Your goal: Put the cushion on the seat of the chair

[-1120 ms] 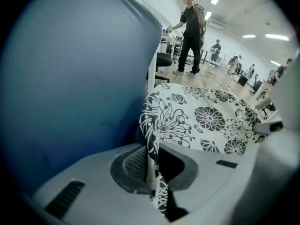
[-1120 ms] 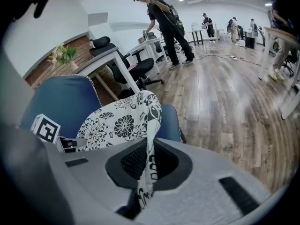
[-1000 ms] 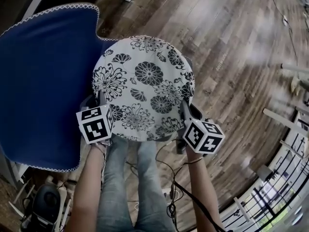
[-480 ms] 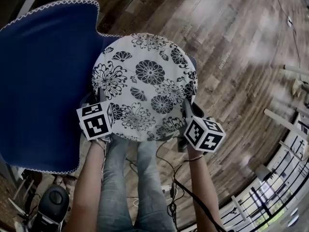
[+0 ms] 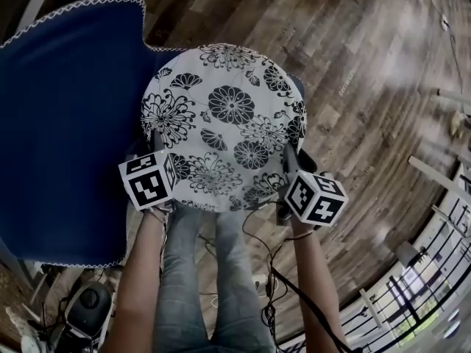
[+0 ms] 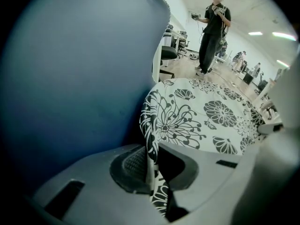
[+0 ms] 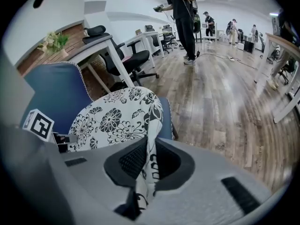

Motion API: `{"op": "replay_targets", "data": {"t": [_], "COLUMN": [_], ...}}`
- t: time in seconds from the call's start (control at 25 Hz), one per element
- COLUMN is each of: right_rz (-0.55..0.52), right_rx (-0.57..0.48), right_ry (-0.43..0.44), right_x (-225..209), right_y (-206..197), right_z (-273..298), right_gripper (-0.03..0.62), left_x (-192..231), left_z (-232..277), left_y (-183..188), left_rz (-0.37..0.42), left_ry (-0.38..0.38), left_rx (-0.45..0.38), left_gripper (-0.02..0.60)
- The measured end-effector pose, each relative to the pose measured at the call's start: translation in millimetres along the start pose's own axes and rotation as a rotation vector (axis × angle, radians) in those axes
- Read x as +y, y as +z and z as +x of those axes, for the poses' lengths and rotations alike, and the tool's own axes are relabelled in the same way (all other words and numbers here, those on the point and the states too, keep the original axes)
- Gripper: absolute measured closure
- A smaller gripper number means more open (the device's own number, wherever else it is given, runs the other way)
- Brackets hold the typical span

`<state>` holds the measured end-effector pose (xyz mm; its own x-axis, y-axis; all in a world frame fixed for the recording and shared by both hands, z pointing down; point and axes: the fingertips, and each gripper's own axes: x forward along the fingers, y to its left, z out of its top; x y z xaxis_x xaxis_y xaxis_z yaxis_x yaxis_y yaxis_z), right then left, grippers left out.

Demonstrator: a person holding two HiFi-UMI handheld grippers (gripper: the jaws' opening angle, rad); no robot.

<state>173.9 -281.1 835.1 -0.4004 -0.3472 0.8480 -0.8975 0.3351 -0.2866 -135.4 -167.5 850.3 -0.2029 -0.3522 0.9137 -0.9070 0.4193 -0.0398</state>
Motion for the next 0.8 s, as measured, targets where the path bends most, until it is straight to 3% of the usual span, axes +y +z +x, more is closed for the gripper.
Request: {"op": "replay_targets", "data": {"t": [0.28,0.8], "right_rz": [0.008,0.024], "right_rx": [0.002,-0.048], "right_ry": [-0.034,-0.073], "right_x": [-5.4,-12.4], "right_y": [-2.0,3.2], "right_z": [5.1,-6.5], "right_gripper": [0.533,0.468], "left_x": [1.4,10.1], "left_z": [1.7,-11.1], "left_y": [-1.4,1.2], "left_rz": [-0.01,-0.052], "left_ry": [-0.015,0.004], "left_rx": [0.006,-0.043], "left_gripper": [0.561,0.489]}}
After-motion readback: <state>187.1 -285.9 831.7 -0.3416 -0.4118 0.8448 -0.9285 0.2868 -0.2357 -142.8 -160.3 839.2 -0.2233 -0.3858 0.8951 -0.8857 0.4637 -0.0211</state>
